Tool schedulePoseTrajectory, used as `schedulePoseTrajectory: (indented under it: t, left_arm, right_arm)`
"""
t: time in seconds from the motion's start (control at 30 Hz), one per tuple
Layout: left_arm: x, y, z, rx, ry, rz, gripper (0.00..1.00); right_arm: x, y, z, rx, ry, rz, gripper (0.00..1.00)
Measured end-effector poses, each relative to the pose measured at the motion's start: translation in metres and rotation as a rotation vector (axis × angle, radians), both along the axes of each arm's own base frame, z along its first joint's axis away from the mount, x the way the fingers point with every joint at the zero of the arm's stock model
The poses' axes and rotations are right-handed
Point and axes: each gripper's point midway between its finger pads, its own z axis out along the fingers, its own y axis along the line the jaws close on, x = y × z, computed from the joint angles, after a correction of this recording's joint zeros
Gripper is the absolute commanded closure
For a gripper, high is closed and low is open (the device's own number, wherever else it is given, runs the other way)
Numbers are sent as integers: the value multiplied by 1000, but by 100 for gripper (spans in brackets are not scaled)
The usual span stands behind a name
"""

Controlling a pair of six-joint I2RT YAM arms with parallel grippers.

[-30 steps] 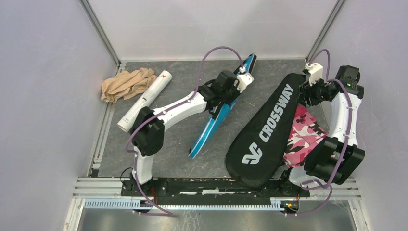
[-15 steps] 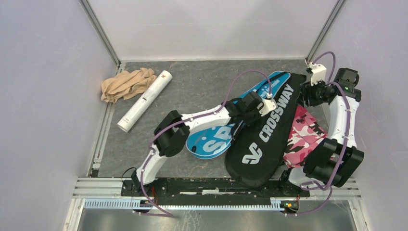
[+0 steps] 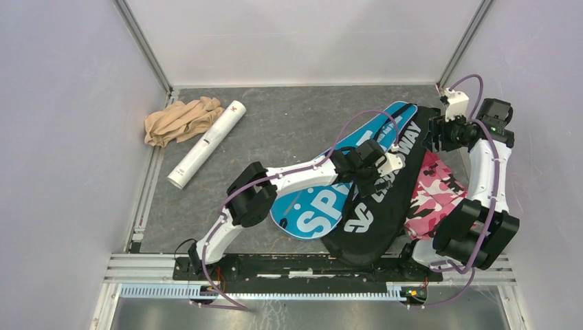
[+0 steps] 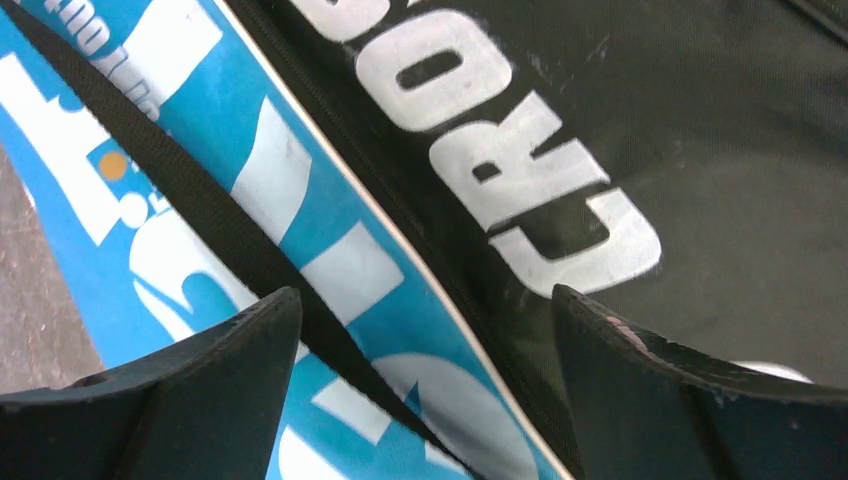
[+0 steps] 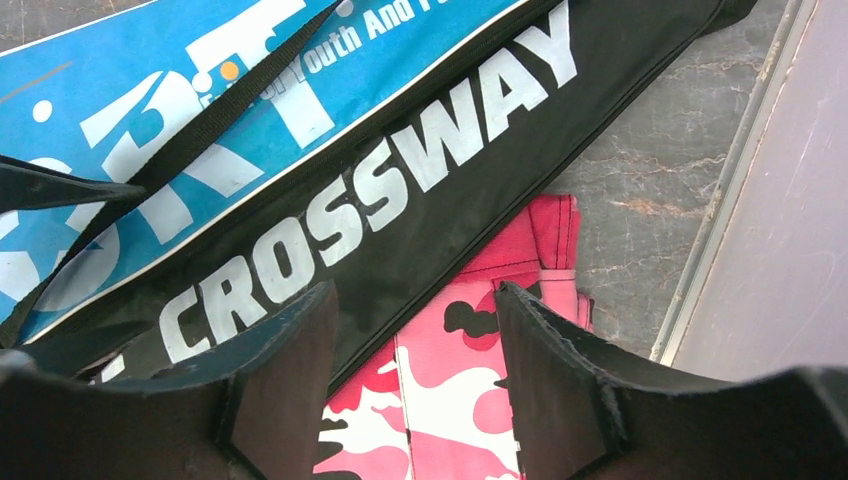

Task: Pack up the badminton gear
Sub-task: Place the racket bag at the center of the board.

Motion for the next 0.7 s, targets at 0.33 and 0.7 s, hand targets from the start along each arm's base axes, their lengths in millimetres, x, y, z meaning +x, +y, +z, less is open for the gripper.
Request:
schedulePoseTrajectory:
  t: [0.33, 0.7]
  left_arm:
    - [-22, 51, 84, -56, -68, -25, 0]
    - [-12, 128, 155, -155, -187, 69, 0]
  right_arm:
    - [4, 14, 2, 2, -36, 23, 2]
    - [25, 57, 28, -21, -166, 108, 2]
